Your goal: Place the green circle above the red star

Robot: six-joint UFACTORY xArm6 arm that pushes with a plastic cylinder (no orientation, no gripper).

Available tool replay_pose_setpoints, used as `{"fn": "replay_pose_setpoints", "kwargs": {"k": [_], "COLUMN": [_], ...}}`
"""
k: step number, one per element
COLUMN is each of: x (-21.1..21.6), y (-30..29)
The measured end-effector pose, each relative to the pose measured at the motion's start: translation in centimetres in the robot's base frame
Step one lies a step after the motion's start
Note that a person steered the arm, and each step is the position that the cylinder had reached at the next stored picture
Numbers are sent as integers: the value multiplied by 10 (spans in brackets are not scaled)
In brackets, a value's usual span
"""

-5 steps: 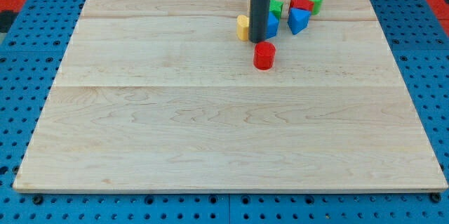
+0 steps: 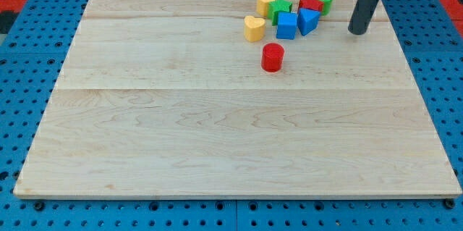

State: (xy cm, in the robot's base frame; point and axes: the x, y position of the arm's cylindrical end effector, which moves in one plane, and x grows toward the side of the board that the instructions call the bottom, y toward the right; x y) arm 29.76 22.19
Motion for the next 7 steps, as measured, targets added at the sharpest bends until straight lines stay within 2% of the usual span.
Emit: {"fn": "replay_pose_setpoints", "kwargs": {"k": [1,2,7], "x": [-43,-58,-96], "y": [-2,-18,-17]}}
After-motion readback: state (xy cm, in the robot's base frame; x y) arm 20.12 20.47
